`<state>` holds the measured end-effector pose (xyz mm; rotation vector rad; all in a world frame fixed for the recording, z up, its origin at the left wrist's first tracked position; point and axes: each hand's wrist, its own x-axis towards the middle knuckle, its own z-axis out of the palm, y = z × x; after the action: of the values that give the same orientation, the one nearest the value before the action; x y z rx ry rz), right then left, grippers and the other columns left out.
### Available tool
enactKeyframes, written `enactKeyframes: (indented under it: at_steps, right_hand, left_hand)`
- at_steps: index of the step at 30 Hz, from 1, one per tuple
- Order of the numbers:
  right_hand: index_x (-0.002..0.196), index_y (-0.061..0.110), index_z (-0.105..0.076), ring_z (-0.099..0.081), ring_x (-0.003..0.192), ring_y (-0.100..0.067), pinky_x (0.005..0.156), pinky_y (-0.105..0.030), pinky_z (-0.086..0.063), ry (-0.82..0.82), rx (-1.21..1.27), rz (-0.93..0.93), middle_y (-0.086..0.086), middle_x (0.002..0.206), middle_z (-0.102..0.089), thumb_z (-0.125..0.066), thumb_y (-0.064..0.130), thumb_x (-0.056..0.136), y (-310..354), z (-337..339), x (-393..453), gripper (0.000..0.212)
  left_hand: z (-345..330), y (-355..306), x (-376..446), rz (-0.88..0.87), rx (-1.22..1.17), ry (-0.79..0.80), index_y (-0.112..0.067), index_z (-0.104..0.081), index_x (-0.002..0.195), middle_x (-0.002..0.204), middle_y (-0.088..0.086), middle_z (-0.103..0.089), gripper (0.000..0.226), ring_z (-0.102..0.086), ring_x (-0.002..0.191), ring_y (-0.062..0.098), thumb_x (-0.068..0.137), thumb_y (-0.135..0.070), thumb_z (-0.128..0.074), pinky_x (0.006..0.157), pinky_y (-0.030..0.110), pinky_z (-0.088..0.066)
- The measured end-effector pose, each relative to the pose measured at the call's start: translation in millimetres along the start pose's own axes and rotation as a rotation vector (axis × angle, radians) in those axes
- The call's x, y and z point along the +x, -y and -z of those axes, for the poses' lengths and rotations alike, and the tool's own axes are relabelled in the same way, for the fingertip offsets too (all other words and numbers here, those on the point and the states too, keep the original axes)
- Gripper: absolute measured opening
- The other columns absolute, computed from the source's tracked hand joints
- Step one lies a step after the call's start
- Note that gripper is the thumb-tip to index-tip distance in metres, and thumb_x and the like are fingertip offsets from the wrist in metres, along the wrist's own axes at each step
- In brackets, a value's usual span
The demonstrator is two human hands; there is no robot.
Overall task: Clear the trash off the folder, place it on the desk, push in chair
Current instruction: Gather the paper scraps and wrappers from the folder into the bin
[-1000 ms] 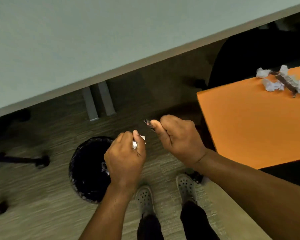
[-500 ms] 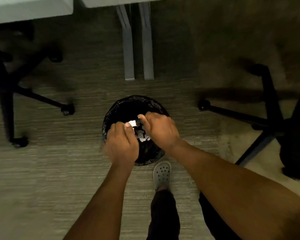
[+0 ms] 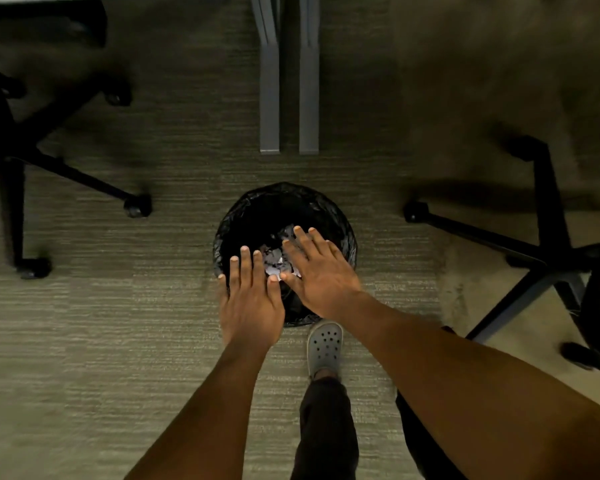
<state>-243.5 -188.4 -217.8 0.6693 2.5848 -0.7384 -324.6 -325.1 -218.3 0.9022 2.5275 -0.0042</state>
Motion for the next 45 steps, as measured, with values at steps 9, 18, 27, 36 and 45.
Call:
enactKeyframes:
  at_steps: [9, 18, 27, 36, 45]
  right_hand:
    - [0.149, 0.015, -0.032, -0.010, 0.149, -0.024, 0.119, -0.041, -0.014, -0.116, 0.107, -0.032, -0.007, 0.162, -0.017, -0.026, 0.055, 0.101, -17, 44, -37, 0.063]
    - [0.119, 0.012, -0.059, -0.051, 0.108, -0.023, 0.090, -0.038, -0.042, -0.470, 0.110, -0.100, -0.007, 0.121, -0.059, -0.041, 0.043, 0.101, -72, 132, -104, 0.040]
    - [0.109, 0.010, -0.060, -0.051, 0.094, -0.021, 0.076, -0.038, -0.044, -0.926, 0.100, -0.210, -0.009, 0.111, -0.057, -0.052, 0.034, 0.098, -179, 196, -198, 0.028]
    - [0.120, 0.008, -0.054, -0.050, 0.107, -0.027, 0.082, -0.036, -0.040, -1.099, 0.032, -0.625, -0.015, 0.120, -0.055, -0.051, 0.036, 0.096, -321, 212, -284, 0.037]
    - [0.146, 0.021, -0.033, -0.030, 0.139, -0.031, 0.106, -0.051, -0.032, -0.948, 0.135, -0.783, -0.013, 0.154, -0.030, -0.047, 0.056, 0.092, -449, 225, -318, 0.066]
  left_hand:
    - [33, -41, -8, -0.099, -0.043, -0.110, -0.014, -0.029, 0.152, 0.164, 0.004, -0.013, 0.067, -0.006, 0.151, 0.019, 0.099, -0.048, -0.005, 0.122, 0.042, -0.002]
    - [92, -153, -17, -0.378, -0.233, -0.288, -0.006, -0.060, 0.125, 0.136, 0.010, -0.057, 0.051, -0.045, 0.133, 0.025, 0.101, -0.038, -0.029, 0.118, 0.046, -0.022]
    - [122, -302, -32, -0.722, -0.354, -0.375, -0.009, -0.062, 0.116, 0.110, 0.008, -0.061, 0.028, -0.055, 0.108, 0.023, 0.095, -0.024, -0.050, 0.101, 0.047, -0.042]
    - [105, -439, -39, -0.971, -0.183, -0.198, -0.012, -0.046, 0.136, 0.135, 0.011, -0.049, 0.054, -0.045, 0.125, 0.026, 0.091, -0.041, -0.056, 0.110, 0.045, -0.035]
    - [67, -571, -15, -1.092, 0.036, -0.047, -0.023, -0.019, 0.153, 0.163, 0.011, -0.009, 0.092, -0.013, 0.148, 0.031, 0.081, -0.063, -0.061, 0.119, 0.047, -0.013]
